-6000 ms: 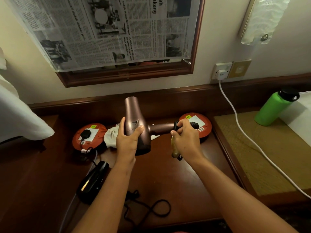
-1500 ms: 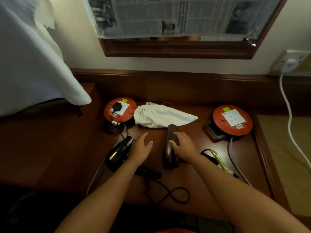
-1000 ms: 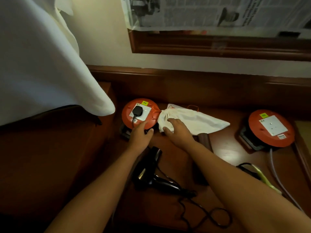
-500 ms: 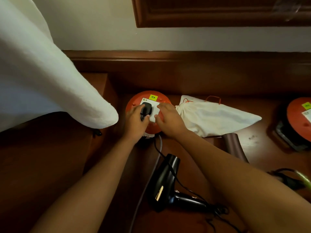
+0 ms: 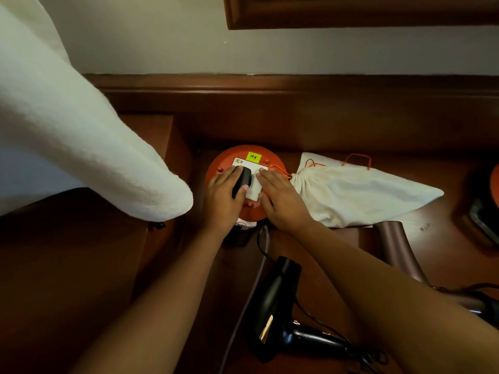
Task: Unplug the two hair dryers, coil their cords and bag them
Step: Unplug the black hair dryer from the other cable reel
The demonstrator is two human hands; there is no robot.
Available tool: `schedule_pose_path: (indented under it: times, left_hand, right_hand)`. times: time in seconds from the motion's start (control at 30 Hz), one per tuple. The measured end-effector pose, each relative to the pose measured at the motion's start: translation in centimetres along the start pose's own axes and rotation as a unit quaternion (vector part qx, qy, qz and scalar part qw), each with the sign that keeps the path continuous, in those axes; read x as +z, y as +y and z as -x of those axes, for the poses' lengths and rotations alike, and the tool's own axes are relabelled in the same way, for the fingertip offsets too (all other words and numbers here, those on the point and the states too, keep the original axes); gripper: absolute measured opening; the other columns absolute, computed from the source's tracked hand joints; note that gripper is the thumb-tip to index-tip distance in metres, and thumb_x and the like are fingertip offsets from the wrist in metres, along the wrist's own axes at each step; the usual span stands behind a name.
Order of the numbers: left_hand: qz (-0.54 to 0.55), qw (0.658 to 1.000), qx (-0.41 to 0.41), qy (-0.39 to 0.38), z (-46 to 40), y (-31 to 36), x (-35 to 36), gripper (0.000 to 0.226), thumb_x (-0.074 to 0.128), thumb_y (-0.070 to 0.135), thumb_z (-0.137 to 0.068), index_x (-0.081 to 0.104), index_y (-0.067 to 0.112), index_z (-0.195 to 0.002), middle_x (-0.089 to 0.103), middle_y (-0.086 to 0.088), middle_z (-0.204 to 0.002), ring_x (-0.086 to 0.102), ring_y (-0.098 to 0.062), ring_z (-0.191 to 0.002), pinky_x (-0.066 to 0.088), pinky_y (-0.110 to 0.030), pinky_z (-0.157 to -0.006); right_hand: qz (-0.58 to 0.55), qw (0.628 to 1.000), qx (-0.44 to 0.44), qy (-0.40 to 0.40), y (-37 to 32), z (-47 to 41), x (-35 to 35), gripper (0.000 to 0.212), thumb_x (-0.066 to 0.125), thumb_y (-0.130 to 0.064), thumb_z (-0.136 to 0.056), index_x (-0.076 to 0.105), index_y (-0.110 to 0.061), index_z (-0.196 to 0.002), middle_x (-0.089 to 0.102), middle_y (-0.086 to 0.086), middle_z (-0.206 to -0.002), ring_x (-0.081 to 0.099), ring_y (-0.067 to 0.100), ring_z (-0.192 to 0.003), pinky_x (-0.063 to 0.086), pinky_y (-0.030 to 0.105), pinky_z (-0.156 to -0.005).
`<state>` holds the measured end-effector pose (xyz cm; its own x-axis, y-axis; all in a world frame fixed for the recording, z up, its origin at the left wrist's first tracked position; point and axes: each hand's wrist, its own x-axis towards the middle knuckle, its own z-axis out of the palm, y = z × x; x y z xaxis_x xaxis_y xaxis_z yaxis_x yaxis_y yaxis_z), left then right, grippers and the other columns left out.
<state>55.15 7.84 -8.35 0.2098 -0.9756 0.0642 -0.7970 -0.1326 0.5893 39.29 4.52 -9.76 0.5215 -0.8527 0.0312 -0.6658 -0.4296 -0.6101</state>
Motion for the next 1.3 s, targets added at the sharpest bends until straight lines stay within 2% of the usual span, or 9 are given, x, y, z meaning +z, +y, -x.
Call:
schedule_pose_path:
  times: [0.3,0.57,0.8,1.03,1.3]
  left_hand:
    - [0.004,1.000,0.008,0.006,0.2,-0.2,0.1,0.043,0.062,0.021,-0.091,0.056,0.009,-0.133,0.057,-0.010,-0.135,0.048,-0.031,-0.126,0.036,-0.037,-0.104]
    - [0.008,1.000,-0.001,0.008,0.2,-0.3,0.3,0.044,0.061,0.021,-0.091,0.056,0.010,-0.133,0.056,-0.011,-0.136,0.047,-0.032,-0.127,0.036,-0.037,-0.104]
    - [0.010,1.000,-0.007,0.009,0.3,-0.2,0.4,0.044,0.063,0.019,-0.091,0.055,0.010,-0.134,0.056,-0.010,-0.137,0.045,-0.030,-0.129,0.030,-0.030,-0.102]
    - [0.010,1.000,-0.009,0.010,0.3,-0.2,0.4,0.044,0.062,0.021,-0.092,0.054,0.011,-0.135,0.054,-0.010,-0.138,0.042,-0.030,-0.132,0.028,-0.029,-0.103]
    - [0.014,1.000,-0.001,0.012,0.3,-0.3,0.3,0.044,0.062,0.019,-0.091,0.055,0.011,-0.134,0.056,-0.010,-0.136,0.045,-0.030,-0.129,0.030,-0.029,-0.103]
  right_hand:
    - [0.029,1.000,-0.002,0.002,0.2,0.0,0.7,0.053,0.045,-0.026,-0.094,0.040,-0.005,-0.142,0.041,0.013,-0.149,0.029,0.028,-0.142,0.013,0.034,-0.116]
    - [0.052,0.999,0.004,0.001,0.2,-0.2,1.1,0.055,0.029,-0.031,-0.095,0.042,-0.004,-0.141,0.043,0.014,-0.147,0.033,0.030,-0.140,0.020,0.040,-0.116]
    - [0.068,0.998,0.008,0.001,0.3,-0.2,1.3,0.054,0.028,-0.029,-0.096,0.042,-0.005,-0.141,0.043,0.014,-0.146,0.035,0.029,-0.139,0.021,0.040,-0.115]
    - [0.074,0.997,0.009,0.008,0.0,-0.3,1.2,0.052,0.030,-0.026,-0.095,0.045,-0.003,-0.139,0.047,0.015,-0.143,0.039,0.031,-0.136,0.029,0.045,-0.113]
    - [0.057,0.998,0.039,-0.001,0.0,-0.7,1.0,0.055,0.025,-0.027,-0.094,0.044,-0.005,-0.140,0.045,0.014,-0.145,0.038,0.031,-0.136,0.028,0.044,-0.114]
